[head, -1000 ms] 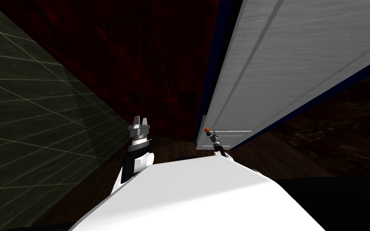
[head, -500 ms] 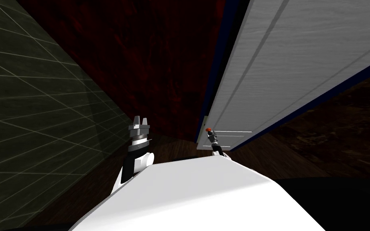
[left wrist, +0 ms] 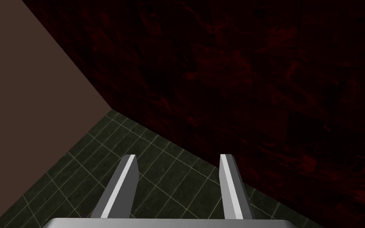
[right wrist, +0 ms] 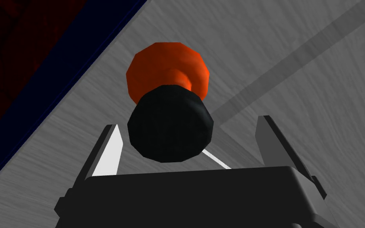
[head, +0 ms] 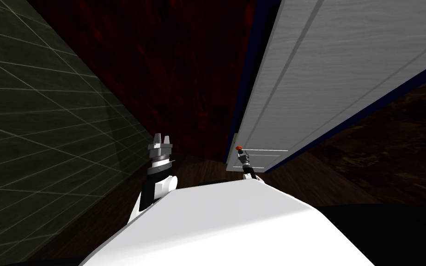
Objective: Pull the door open
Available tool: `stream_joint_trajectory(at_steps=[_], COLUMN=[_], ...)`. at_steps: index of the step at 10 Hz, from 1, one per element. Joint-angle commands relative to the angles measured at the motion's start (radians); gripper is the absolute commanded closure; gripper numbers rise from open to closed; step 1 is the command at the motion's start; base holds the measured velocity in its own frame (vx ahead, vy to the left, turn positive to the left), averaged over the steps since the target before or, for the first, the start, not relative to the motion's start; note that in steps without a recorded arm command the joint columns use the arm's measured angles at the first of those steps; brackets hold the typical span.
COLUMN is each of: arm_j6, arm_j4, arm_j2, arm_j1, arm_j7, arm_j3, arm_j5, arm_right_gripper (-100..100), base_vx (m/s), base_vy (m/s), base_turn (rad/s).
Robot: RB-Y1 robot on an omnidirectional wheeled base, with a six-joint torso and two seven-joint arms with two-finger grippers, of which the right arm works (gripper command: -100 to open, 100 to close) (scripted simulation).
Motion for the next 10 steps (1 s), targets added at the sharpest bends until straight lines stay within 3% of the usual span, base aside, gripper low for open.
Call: stream_joint_trajectory(at_steps=[1,10], arm_j6=[0.004,0.02], arm_j4=[-0.005,-0.026], arm_j2=[0.003,0.016], arm_j1=[-0.001,-0.006], arm_j7=[-0.05,-0.252], arm_j3=[0.01,0.057], arm_j5=[-0.017,-0.093], arm_right_gripper=[-100,-100], base_vx=[-0.056,-0.059], base_vy=[-0.012,-0.015], base_turn=[0.022,0.022])
